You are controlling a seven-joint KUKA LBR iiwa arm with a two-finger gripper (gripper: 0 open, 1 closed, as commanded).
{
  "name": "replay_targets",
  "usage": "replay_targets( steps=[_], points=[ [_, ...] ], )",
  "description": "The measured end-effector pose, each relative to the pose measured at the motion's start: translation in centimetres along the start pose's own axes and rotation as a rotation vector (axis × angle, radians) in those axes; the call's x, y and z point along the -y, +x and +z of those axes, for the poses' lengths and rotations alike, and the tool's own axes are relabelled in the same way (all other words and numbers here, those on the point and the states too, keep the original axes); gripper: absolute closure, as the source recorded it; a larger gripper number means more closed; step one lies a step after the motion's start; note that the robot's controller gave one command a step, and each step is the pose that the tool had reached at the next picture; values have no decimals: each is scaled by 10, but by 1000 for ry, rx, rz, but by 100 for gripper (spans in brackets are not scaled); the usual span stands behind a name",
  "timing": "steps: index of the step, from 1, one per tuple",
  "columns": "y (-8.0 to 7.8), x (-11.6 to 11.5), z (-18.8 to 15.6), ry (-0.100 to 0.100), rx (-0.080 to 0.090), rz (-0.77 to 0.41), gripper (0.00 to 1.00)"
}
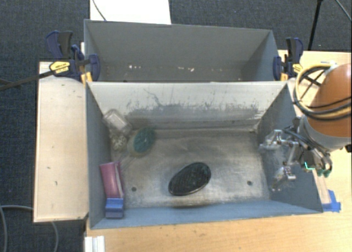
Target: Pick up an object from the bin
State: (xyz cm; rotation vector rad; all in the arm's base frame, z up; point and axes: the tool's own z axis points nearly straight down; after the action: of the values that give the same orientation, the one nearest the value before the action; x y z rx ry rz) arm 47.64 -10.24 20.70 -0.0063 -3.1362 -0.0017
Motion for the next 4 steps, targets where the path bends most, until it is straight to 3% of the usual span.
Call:
replay_targets(
  steps=[1,2,3,4],
  points=[
    [-28,-114,138,1,11,-103,0],
    [-36,-188,105,-3,12,-70,0],
    [-43,-176,91,0,11,12,0],
    [-41,-177,136,0,11,44,0]
  ],
)
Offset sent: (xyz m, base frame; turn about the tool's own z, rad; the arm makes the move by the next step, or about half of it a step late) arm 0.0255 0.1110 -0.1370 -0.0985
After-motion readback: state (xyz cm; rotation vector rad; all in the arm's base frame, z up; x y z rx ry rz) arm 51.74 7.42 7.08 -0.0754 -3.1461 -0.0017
